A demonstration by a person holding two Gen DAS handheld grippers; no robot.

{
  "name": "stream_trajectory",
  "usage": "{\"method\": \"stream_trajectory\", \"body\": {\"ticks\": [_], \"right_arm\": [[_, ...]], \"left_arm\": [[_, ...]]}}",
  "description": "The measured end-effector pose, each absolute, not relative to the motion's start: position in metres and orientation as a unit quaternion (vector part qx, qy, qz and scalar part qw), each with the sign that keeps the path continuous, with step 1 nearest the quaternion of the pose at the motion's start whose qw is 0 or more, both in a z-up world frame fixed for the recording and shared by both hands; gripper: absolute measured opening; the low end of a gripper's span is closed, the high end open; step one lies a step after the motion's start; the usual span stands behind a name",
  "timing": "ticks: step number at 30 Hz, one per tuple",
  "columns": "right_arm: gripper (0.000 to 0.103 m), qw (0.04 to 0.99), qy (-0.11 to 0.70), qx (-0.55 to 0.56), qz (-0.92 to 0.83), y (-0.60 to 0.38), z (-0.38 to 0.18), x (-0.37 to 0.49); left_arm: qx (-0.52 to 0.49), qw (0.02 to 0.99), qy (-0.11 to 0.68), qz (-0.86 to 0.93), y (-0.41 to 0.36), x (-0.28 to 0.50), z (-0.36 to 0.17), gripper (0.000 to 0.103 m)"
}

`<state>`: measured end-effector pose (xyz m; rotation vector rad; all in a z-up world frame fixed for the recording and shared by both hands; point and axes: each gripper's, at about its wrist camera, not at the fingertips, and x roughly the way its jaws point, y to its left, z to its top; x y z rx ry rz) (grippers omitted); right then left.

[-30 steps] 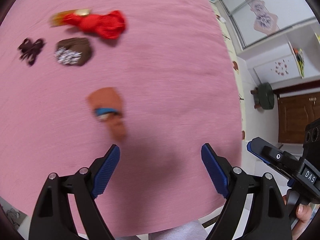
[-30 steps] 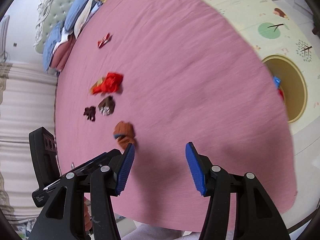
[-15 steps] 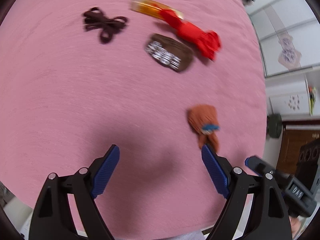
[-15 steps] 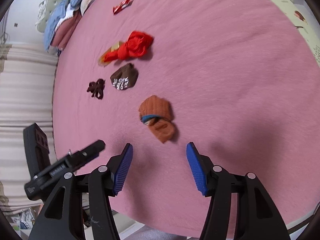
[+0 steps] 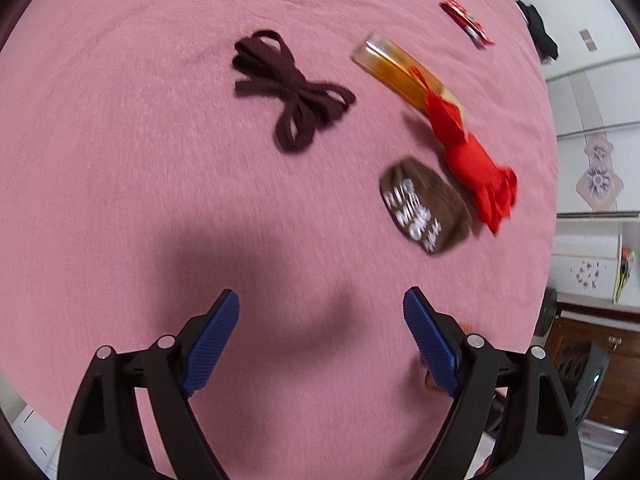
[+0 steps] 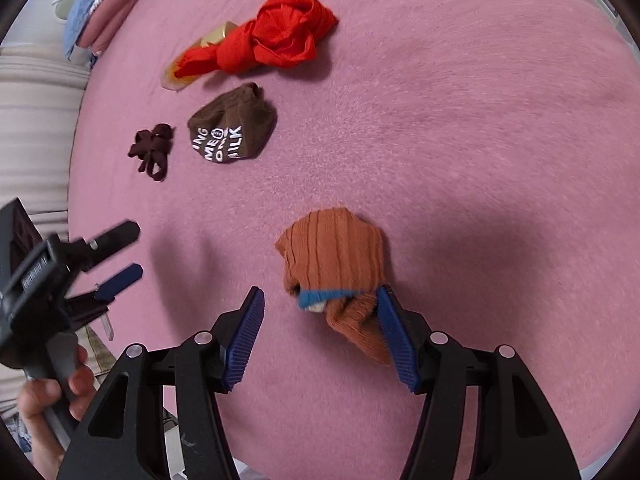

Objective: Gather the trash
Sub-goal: 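Grasp the orange knit sock with the right tool while the left tool grasps the brown ribbon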

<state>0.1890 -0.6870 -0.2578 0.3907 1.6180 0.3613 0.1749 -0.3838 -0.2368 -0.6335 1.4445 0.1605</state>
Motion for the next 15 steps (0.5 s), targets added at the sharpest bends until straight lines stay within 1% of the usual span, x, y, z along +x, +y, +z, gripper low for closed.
{"method": "stream_trajectory", "body": {"ticks": [1, 2, 5, 15], "right_arm": [[0.04, 0.658, 0.716, 0.171, 0.157, -0.685, -0.26, 0.191], [0.032, 0.657, 0.718, 0.168, 0.156, -0.683, -0.262, 0.193], [0.024, 0.656, 0.717, 0.173, 0.163, -0.679, -0.261, 0.2], [0.022, 0.644, 0.707, 0.222, 0.19, -0.658, -0.249, 0.239]], "left_arm": [[-0.287, 0.701, 0.649, 0.074, -0.38, 0.18, -0.239, 0.084], [-0.29, 0.7, 0.648, 0.077, -0.376, 0.186, -0.241, 0.084], [-0.294, 0.698, 0.648, 0.083, -0.365, 0.202, -0.246, 0.084], [-0.336, 0.68, 0.638, 0.133, -0.327, 0.253, -0.271, 0.084]]}}
